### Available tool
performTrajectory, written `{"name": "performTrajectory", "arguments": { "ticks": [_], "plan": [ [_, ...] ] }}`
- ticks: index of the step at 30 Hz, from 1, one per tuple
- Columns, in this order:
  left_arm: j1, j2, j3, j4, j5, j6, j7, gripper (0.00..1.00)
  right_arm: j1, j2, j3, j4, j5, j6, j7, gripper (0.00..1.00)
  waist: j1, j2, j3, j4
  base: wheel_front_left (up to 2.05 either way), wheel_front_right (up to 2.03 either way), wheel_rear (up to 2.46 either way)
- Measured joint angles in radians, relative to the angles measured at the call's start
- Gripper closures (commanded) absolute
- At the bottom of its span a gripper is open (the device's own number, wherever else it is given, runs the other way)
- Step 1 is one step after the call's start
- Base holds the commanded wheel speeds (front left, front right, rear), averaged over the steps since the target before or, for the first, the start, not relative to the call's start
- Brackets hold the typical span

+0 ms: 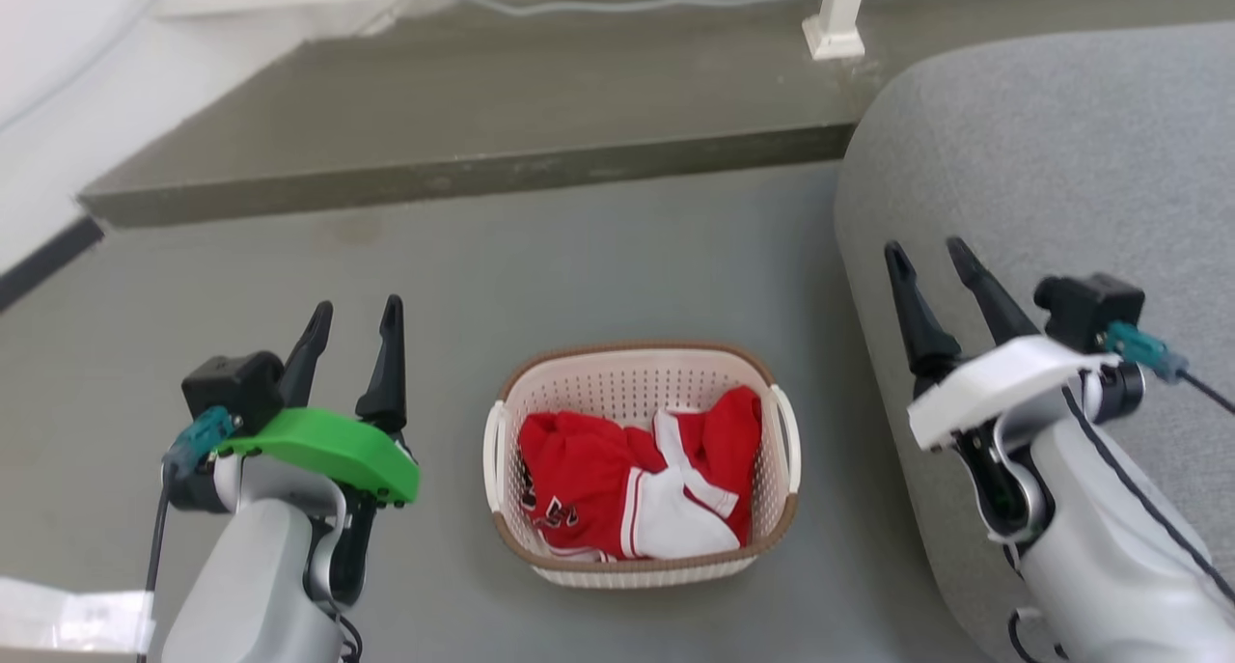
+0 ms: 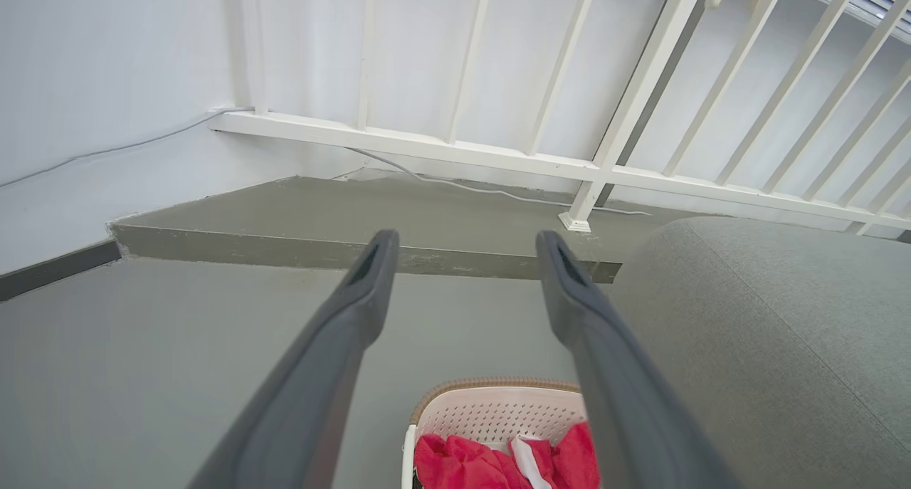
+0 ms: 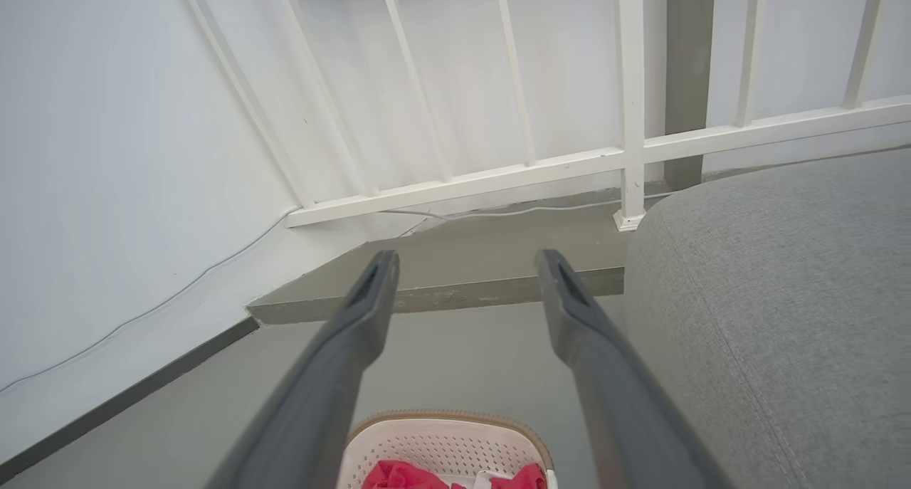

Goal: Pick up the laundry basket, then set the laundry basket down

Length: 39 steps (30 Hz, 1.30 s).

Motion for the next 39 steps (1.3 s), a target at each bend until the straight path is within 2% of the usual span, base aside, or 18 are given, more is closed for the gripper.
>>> {"name": "performTrajectory", "arguments": {
  "ticks": [5, 6, 9, 17, 39],
  "plan": [
    [0.056, -0.004, 0.025, -0.038, 0.01, 0.009, 0.0, 0.0, 0.056, -0.005, -0.032, -0.058, -0.043, -0.022, 0.0, 0.0, 0.0, 0.0, -0.038, 0.0, 0.0, 0.0, 0.0],
    [0.08, -0.007, 0.03, -0.049, 0.012, 0.012, 0.0, 0.0, 0.071, -0.005, -0.043, -0.077, -0.056, -0.035, 0.0, 0.0, 0.0, 0.0, -0.048, 0.0, 0.0, 0.0, 0.0],
    [0.109, -0.011, 0.042, -0.068, 0.027, 0.012, 0.0, 0.0, 0.097, -0.004, -0.05, -0.098, -0.072, -0.041, 0.0, 0.0, 0.0, 0.0, -0.057, -0.003, 0.0, 0.0, 0.0],
    [0.149, -0.018, 0.054, -0.109, 0.057, 0.012, 0.0, 0.0, 0.165, 0.008, -0.056, -0.13, -0.106, -0.042, -0.001, 0.0, 0.0, 0.0, -0.066, -0.008, 0.0, 0.0, 0.0],
    [0.216, -0.024, 0.062, -0.16, 0.09, -0.002, 0.0, 0.0, 0.231, 0.028, -0.1, -0.194, -0.144, -0.029, -0.001, 0.0, 0.0, 0.0, -0.072, -0.005, 0.0, 0.0, 0.0]
  ]
}}
